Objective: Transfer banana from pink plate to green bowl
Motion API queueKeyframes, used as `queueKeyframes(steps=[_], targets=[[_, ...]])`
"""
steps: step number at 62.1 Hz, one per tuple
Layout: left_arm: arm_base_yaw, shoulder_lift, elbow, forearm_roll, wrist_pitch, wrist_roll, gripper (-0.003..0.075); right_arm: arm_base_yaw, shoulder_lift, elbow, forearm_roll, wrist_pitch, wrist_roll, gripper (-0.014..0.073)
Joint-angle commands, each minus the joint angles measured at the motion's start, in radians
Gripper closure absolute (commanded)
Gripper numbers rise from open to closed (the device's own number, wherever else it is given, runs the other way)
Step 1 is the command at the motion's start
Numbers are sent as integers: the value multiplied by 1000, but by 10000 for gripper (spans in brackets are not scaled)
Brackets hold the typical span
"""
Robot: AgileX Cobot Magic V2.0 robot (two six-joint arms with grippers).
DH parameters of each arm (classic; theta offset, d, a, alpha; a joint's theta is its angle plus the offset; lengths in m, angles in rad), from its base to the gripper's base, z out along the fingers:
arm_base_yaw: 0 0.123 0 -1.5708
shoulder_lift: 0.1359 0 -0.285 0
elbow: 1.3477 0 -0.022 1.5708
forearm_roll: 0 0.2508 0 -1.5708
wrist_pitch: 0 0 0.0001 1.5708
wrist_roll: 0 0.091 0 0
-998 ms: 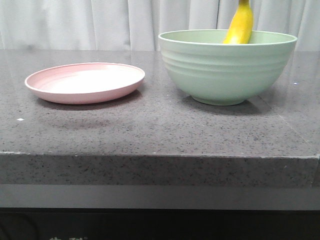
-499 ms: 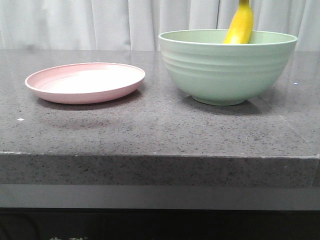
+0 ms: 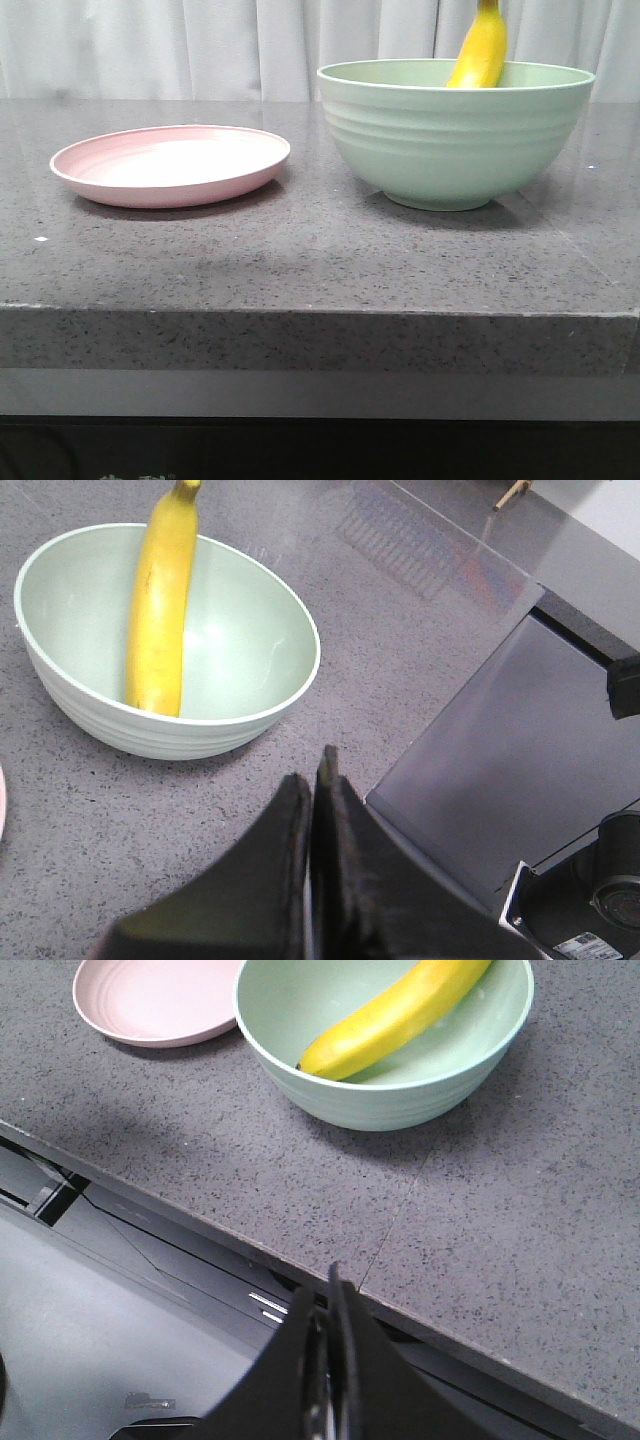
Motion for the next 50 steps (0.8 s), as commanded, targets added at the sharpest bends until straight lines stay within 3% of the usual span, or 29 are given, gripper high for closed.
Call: queueKeyframes(steps=[1, 40, 45, 50], targets=[[-4, -20, -35, -50, -25, -6, 738, -7, 5, -24, 30, -59, 0, 661], [-4, -20, -35, -40, -56, -6, 738, -7, 5, -24, 31, -58, 0, 662], [-4, -33, -32, 112, -112, -69, 738, -7, 5, -24, 31, -58, 0, 662], [-4, -59, 0, 347, -164, -260, 738, -7, 5, -24, 31, -58, 0, 662]])
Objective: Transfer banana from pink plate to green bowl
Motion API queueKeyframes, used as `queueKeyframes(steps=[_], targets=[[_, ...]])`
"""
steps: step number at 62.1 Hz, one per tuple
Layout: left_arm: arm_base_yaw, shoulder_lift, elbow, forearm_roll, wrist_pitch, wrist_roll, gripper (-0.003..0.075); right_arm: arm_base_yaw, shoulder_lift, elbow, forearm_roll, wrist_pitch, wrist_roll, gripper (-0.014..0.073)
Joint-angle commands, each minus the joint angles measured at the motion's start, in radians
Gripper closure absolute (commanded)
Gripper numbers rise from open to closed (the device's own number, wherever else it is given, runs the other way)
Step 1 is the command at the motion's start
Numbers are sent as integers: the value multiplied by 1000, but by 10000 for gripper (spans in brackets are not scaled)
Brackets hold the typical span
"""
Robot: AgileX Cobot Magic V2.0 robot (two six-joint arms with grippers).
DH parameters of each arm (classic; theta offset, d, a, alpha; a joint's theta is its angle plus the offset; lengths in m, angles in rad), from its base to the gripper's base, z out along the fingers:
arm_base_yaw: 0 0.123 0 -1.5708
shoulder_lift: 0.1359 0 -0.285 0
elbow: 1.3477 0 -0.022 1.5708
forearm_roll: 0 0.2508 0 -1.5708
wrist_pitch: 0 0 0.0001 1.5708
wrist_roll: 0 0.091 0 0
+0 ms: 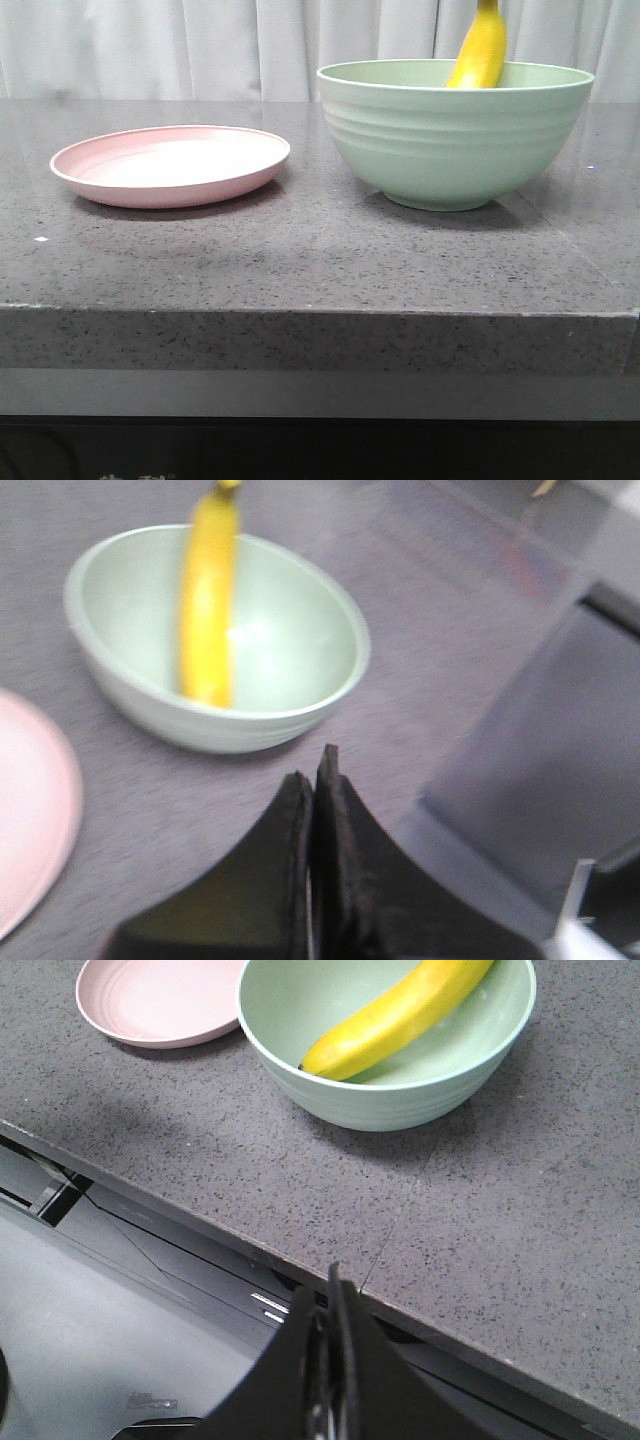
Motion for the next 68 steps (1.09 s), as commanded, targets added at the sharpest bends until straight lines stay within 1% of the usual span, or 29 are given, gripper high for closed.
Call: queueKeyframes(steps=[1, 2, 6, 9, 14, 20, 22, 25, 26, 30, 33, 42, 49, 58, 68], targets=[[-4, -47, 2, 188, -98, -187, 738, -7, 5, -24, 27, -59, 0, 662], [-4, -58, 17, 241, -117, -232, 738, -7, 5, -24, 27, -59, 0, 662], [-4, -99, 72, 387, -187, -337, 738, -7, 5, -24, 27, -59, 0, 662], [-4, -145, 128, 464, -239, -380, 738, -7, 5, -24, 27, -59, 0, 662], [1, -213, 229, 535, -339, -401, 738, -7, 5, -24, 27, -59, 0, 662], [34, -316, 369, 562, -454, -416, 738, -7, 5, -24, 27, -59, 0, 662], [47, -350, 407, 592, -475, -460, 738, -7, 5, -24, 27, -59, 0, 662], [76, -409, 468, 672, -490, -570, 738, -7, 5, -24, 27, -59, 0, 662], [83, -426, 491, 715, -492, -625, 738, -7, 5, -24, 27, -59, 0, 662], [115, -508, 556, 828, -492, -758, 738, -7, 5, -24, 28, -59, 0, 662], [134, -573, 596, 869, -492, -799, 738, -7, 5, -24, 30, -59, 0, 662], [215, -757, 719, 876, -503, -801, 738, -7, 5, -24, 30, -59, 0, 662], [286, -888, 805, 876, -548, -801, 738, -7, 5, -24, 30, -59, 0, 662], [330, -1014, 898, 876, -610, -801, 738, -7, 5, -24, 30, -59, 0, 662], [360, -1102, 991, 845, -677, -801, 738, -7, 5, -24, 30, -59, 0, 662]])
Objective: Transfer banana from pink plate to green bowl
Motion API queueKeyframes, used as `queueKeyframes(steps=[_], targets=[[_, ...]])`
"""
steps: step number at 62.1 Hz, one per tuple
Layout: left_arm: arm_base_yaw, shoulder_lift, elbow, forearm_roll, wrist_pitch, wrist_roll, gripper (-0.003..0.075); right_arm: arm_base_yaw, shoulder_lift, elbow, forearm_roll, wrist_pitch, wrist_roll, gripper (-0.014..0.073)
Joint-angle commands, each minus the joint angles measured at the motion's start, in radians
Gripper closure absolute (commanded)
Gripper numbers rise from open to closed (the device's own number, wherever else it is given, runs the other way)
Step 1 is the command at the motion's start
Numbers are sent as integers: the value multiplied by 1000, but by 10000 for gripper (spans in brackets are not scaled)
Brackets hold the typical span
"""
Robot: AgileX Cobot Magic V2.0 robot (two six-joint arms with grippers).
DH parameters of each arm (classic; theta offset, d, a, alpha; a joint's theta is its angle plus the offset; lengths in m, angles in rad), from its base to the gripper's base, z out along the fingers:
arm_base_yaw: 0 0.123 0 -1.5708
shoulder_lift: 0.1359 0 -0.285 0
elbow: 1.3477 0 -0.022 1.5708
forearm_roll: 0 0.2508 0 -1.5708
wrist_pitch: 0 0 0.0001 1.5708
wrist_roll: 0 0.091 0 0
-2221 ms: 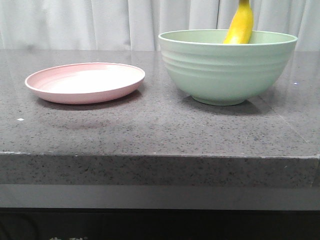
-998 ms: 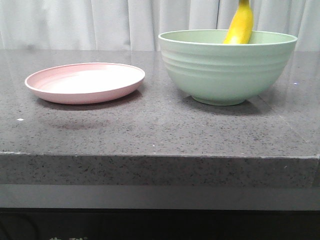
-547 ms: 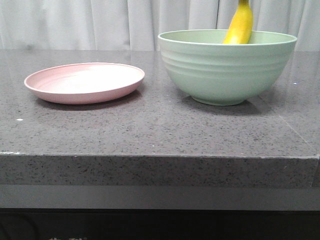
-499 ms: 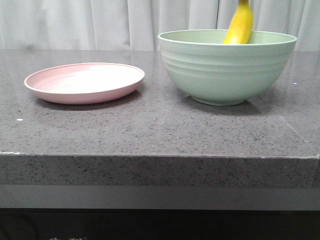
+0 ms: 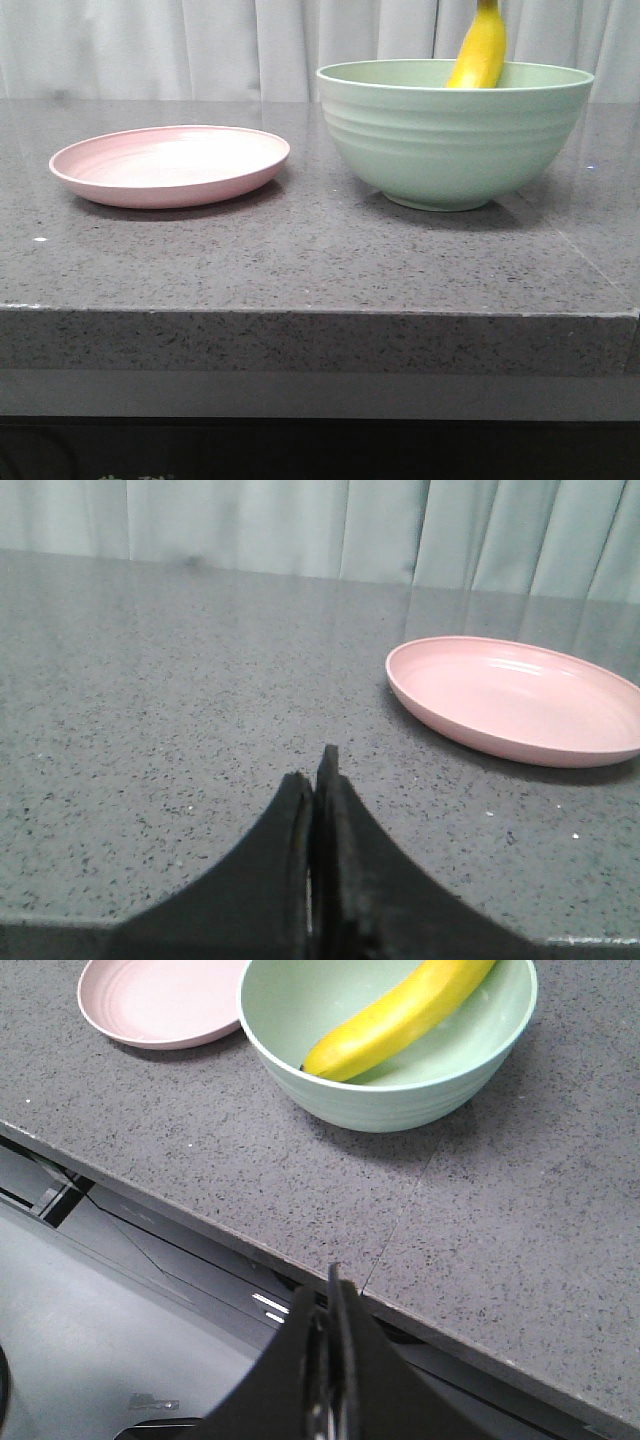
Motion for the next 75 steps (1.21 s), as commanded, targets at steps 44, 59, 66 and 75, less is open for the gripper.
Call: queueKeyframes(steps=[44, 59, 66, 75], targets=[[-30, -30, 27, -22, -244, -11, 738, -7, 5, -24, 27, -59, 0, 662], [-30, -30, 27, -22, -244, -11, 738, -7, 5, -24, 27, -59, 0, 662], [-30, -28, 27, -22, -244, -11, 738, -7, 5, -24, 28, -59, 0, 662], [-30, -28, 27, -22, -244, -11, 738, -7, 5, -24, 28, -59, 0, 662]])
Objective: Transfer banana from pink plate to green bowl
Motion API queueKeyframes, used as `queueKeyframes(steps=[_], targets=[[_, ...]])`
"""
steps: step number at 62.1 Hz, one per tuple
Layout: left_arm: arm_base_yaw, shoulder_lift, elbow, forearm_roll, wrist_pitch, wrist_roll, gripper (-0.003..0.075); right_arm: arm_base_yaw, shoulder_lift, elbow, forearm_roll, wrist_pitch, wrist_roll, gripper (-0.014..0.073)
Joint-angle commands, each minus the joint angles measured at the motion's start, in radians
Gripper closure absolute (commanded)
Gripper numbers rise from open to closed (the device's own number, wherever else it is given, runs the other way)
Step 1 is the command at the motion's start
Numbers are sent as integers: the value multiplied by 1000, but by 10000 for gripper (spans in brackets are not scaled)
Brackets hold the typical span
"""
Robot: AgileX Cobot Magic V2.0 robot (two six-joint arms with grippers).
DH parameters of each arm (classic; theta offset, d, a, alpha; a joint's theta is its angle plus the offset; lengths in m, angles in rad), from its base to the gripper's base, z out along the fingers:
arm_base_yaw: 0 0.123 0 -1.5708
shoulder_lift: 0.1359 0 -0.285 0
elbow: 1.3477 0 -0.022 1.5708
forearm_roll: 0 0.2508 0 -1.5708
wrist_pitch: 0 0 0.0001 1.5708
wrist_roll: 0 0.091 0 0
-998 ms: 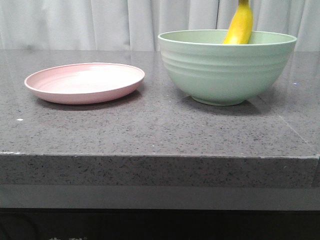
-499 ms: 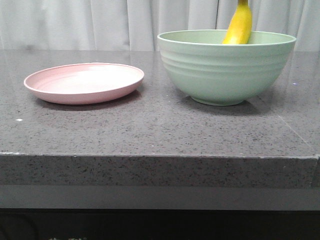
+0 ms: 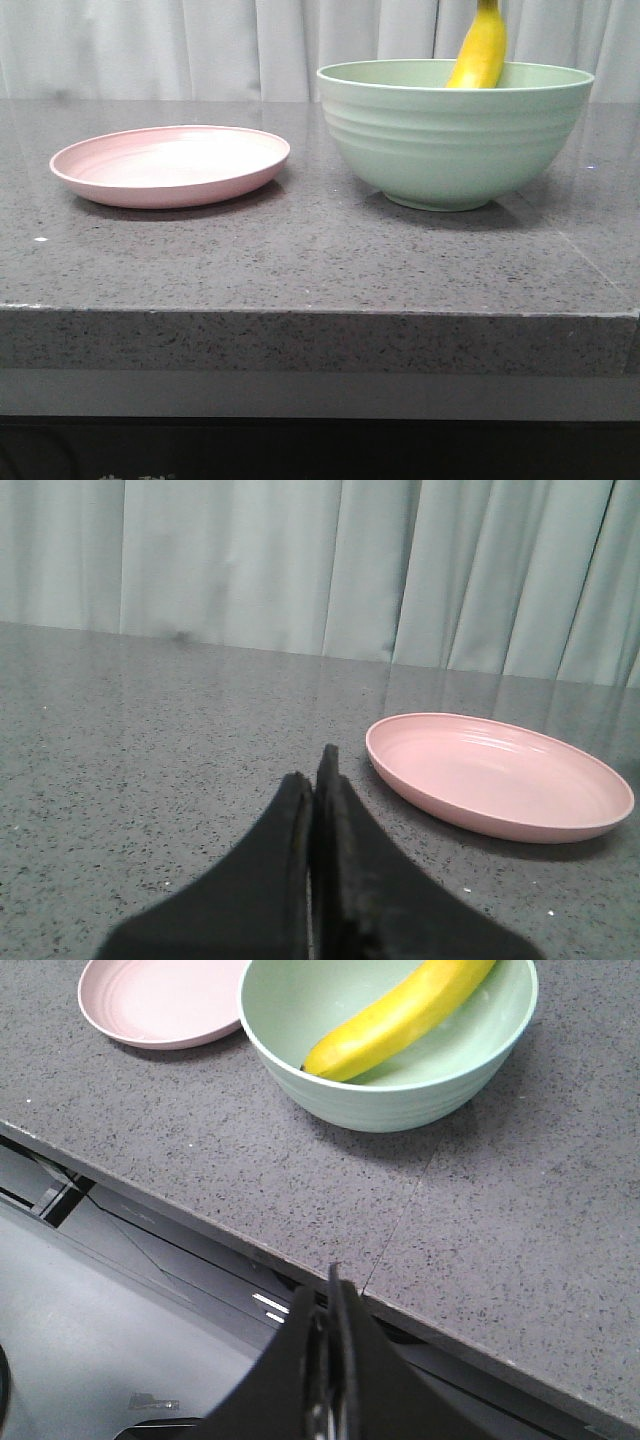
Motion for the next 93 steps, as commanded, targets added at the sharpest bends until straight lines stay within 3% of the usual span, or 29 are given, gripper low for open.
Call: queueKeyframes(steps=[1, 23, 29, 46, 65, 70, 77, 80, 93], targets=[[-7, -25, 3, -1, -84, -7, 738, -7, 5, -24, 27, -59, 0, 662], [-7, -25, 3, -1, -84, -7, 738, -7, 1, -18, 21, -70, -3, 662], [-7, -25, 3, -1, -84, -7, 738, -6, -41, 24, -37, -178, -11, 662], [-7, -25, 3, -1, -84, -7, 738, -8, -247, 383, -64, -759, -11, 662], [-7, -25, 3, -1, -84, -7, 738, -8, -325, 573, -68, -960, -10, 662], [-7, -25, 3, -1, -84, -7, 738, -13, -384, 628, -158, -1027, 79, 662], [-7, -25, 3, -1, -84, -7, 738, -48, -458, 708, -380, -1118, 403, 662], [-7, -25, 3, -1, -84, -7, 738, -59, -477, 737, -418, -1136, 474, 662], [-7, -25, 3, -1, -84, -7, 738, -77, -547, 843, -419, -1178, 486, 662]])
